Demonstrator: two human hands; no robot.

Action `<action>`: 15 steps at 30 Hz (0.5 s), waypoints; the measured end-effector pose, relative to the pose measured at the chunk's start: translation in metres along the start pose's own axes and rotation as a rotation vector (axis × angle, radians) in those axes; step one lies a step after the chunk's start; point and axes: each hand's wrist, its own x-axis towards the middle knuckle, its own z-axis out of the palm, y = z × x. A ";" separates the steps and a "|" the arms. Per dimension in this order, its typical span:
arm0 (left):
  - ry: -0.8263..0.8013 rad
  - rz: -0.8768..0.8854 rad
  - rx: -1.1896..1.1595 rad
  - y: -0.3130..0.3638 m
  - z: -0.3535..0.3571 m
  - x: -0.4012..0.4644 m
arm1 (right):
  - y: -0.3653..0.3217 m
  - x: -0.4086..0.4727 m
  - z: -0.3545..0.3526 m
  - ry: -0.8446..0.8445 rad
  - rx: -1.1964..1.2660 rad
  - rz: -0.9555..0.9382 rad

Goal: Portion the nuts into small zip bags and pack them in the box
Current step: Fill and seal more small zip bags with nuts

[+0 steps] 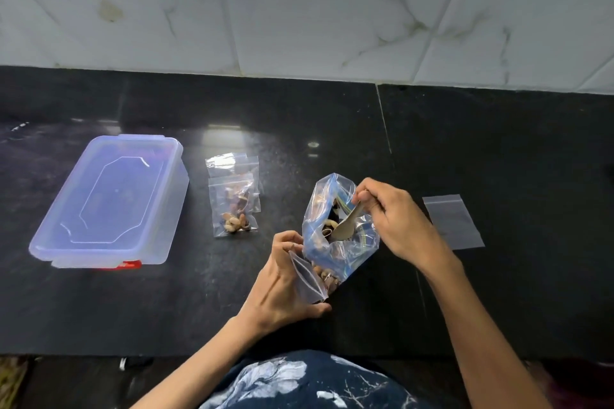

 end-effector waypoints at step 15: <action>0.105 -0.048 -0.188 -0.013 0.014 0.006 | 0.008 -0.005 0.019 -0.120 0.010 0.258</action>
